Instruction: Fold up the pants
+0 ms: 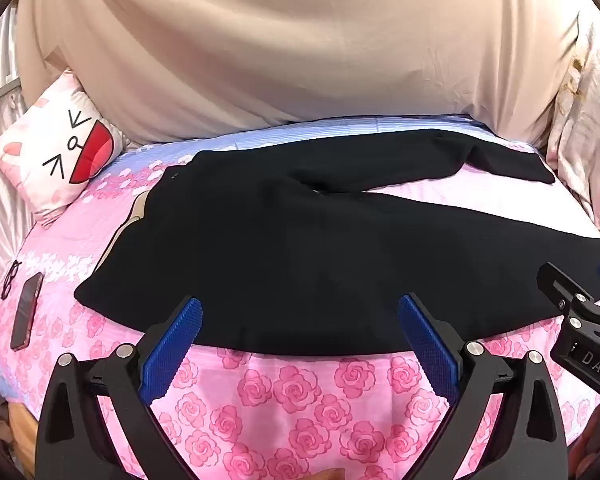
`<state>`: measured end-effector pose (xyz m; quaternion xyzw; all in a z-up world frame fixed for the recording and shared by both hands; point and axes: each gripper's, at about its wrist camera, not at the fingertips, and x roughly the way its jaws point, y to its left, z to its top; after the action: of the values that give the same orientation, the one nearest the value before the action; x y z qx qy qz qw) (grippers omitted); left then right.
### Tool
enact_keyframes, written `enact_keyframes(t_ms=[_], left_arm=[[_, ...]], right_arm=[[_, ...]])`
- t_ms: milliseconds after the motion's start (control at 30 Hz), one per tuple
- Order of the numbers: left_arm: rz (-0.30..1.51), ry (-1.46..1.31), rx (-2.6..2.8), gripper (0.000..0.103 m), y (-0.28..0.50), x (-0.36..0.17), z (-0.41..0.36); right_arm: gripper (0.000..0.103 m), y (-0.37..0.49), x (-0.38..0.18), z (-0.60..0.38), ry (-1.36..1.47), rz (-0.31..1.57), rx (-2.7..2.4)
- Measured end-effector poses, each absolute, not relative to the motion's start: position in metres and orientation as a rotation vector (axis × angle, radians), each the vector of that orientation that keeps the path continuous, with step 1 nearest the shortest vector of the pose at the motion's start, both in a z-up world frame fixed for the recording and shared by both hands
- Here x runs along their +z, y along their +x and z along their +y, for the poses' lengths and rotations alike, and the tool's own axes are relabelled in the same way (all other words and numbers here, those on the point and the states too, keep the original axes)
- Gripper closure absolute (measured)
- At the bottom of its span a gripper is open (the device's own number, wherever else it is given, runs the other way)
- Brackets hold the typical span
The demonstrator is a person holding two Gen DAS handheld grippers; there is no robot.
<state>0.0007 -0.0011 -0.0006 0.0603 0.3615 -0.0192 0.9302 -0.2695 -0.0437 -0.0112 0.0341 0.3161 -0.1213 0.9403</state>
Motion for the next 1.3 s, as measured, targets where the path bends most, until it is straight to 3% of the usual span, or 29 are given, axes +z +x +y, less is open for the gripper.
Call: enact_keyframes(t_ms=[1300], left_arm=[[0.735, 0.13, -0.035, 0.006, 0.004, -0.004, 0.003]], right_arm=[[0.005, -0.263, -0.014, -0.035, 0.05, 0.657, -0.243]])
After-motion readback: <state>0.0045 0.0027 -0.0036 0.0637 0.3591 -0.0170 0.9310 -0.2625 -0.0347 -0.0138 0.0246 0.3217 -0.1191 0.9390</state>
